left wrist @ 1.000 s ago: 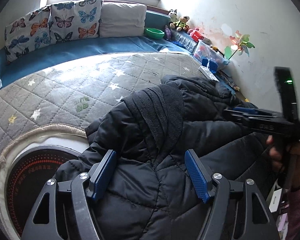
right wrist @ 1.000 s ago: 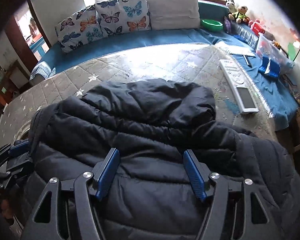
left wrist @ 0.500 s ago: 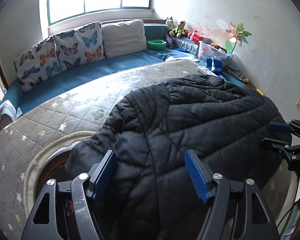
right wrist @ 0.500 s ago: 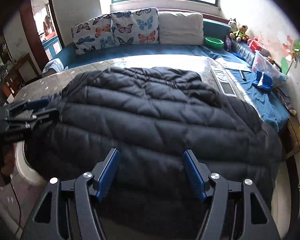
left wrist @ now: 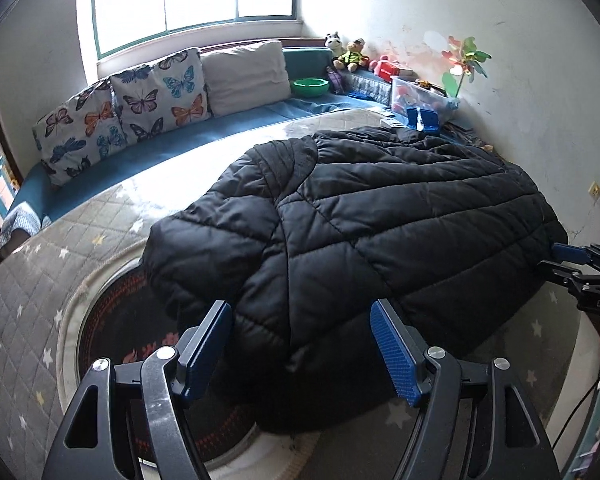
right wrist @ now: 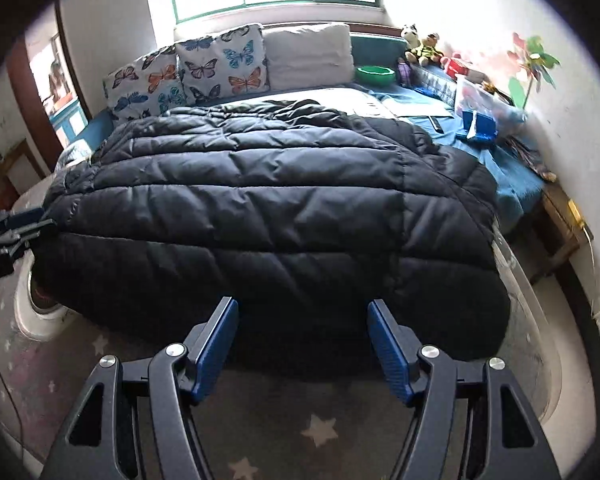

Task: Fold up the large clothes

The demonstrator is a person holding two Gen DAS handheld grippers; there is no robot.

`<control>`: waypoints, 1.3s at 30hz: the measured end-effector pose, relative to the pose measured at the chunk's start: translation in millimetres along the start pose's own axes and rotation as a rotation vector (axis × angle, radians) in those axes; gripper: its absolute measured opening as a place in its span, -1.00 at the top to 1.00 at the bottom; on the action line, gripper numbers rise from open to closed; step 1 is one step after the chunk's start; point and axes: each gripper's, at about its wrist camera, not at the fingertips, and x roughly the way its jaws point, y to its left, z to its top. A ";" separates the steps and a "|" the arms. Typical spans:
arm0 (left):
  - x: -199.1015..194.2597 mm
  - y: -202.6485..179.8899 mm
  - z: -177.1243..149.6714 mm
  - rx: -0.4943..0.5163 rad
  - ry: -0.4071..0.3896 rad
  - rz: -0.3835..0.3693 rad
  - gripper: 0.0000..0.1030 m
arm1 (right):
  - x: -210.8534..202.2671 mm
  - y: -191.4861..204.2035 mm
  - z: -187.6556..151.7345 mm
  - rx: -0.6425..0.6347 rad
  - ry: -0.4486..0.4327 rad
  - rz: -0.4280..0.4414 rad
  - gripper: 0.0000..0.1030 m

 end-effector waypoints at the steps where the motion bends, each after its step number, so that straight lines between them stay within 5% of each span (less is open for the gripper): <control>1: -3.2 -0.4 -1.7 -0.005 0.005 0.004 -0.49 | -3.6 0.4 0.2 0.008 -0.007 0.005 -0.41; 8: -35.9 -9.2 -22.0 0.004 -0.026 0.014 -0.50 | -28.7 22.1 -12.3 0.026 -0.072 -0.001 -0.41; 17: -76.0 -16.1 -48.7 0.006 -0.056 0.054 -1.00 | -46.0 57.9 -32.1 -0.003 -0.083 -0.033 -0.45; 39: -134.4 -14.6 -97.2 -0.050 -0.073 0.094 -1.00 | -86.8 107.1 -66.5 -0.052 -0.150 -0.116 -0.59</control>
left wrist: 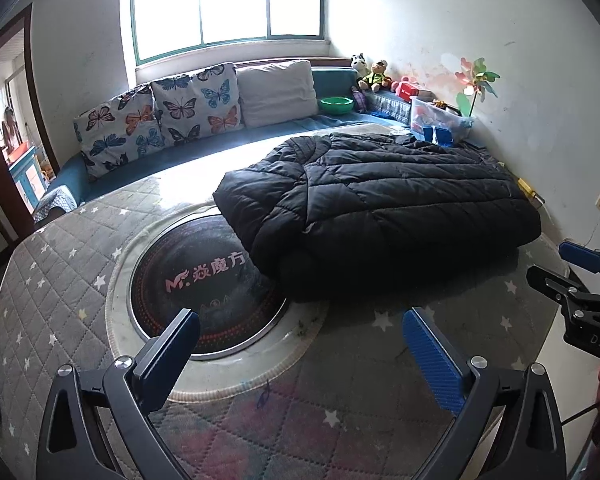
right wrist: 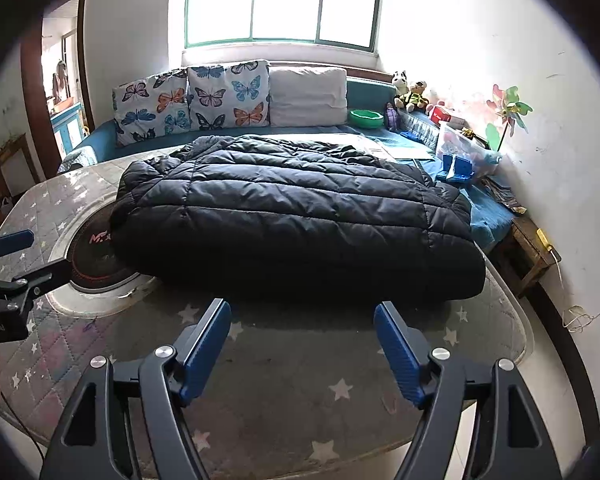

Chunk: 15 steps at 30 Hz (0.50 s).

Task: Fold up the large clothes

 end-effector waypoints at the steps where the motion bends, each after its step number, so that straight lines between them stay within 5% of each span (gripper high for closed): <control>1: 0.7 -0.5 -0.4 0.002 0.001 0.003 -1.00 | -0.8 1.1 -1.2 -0.002 0.000 0.002 -0.59; 15: 6.8 -10.3 -8.2 0.028 0.021 0.023 -1.00 | -8.2 8.7 -6.9 -0.012 -0.008 0.000 -0.59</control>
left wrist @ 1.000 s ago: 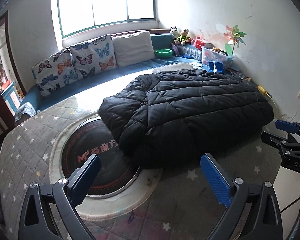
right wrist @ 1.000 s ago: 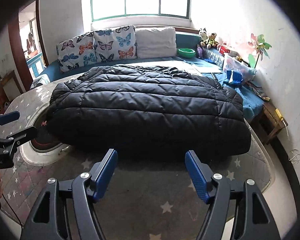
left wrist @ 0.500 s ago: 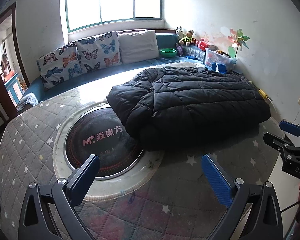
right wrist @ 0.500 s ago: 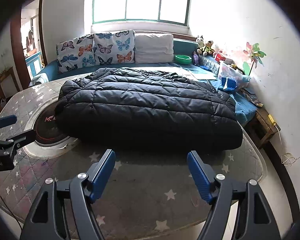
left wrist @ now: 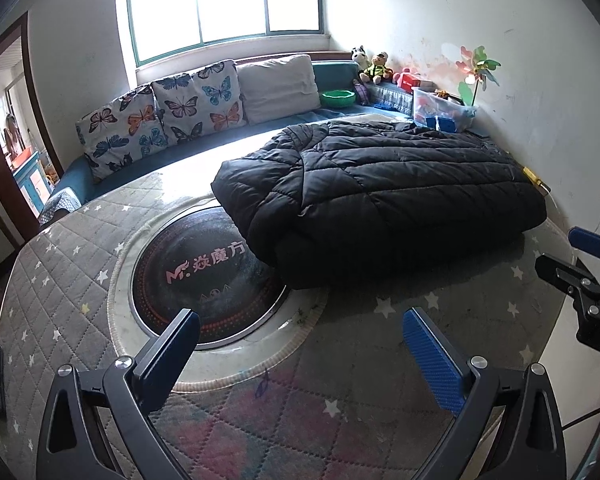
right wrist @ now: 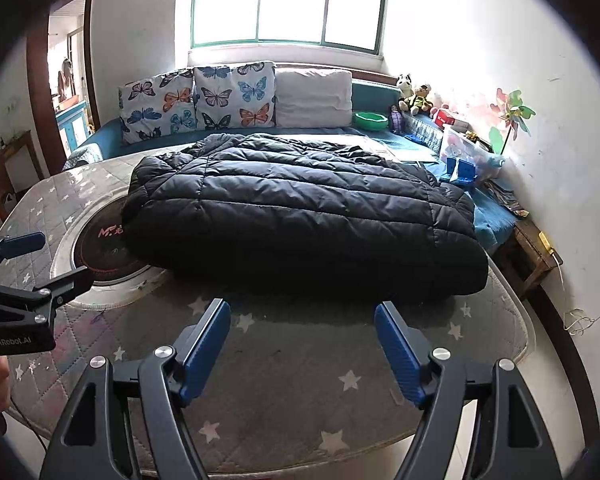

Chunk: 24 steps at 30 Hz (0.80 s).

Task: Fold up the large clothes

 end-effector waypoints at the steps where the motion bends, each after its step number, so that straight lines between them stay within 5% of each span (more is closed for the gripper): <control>1: 0.9 0.0 -0.4 0.003 0.001 0.002 -1.00 | 0.3 -0.3 0.0 0.000 0.000 -0.001 -0.59; 24: 6.5 -3.9 -6.5 0.034 0.004 0.004 -1.00 | 3.3 -1.0 -1.1 0.000 0.008 0.004 -0.59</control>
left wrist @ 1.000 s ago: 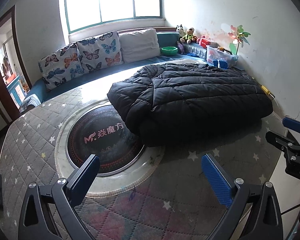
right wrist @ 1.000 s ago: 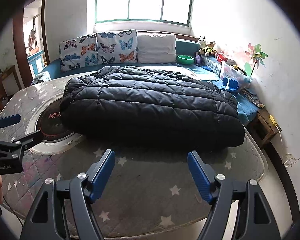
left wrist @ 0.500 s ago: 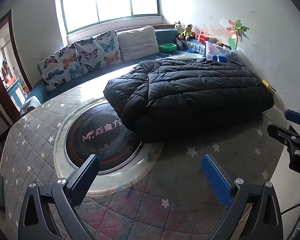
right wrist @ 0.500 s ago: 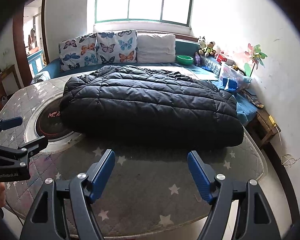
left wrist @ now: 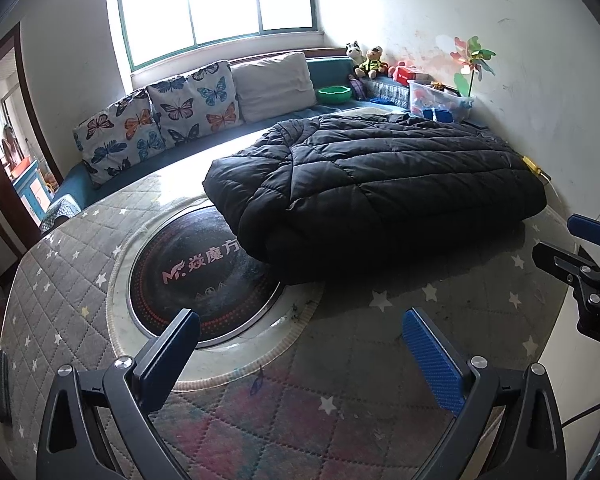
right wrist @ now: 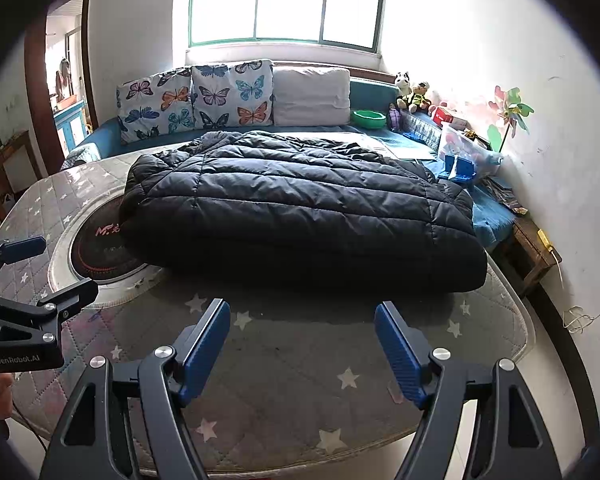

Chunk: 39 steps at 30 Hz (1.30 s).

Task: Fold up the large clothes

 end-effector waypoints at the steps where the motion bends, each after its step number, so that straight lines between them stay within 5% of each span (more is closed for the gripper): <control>1: 0.1 0.0 -0.1 0.001 0.000 0.001 -1.00 | 0.0 0.0 0.0 -0.001 0.000 -0.001 -0.59; 39: 5.0 -0.1 3.2 -0.035 0.013 -0.024 -1.00 | -1.8 0.1 -5.6 0.021 0.012 -0.005 -0.59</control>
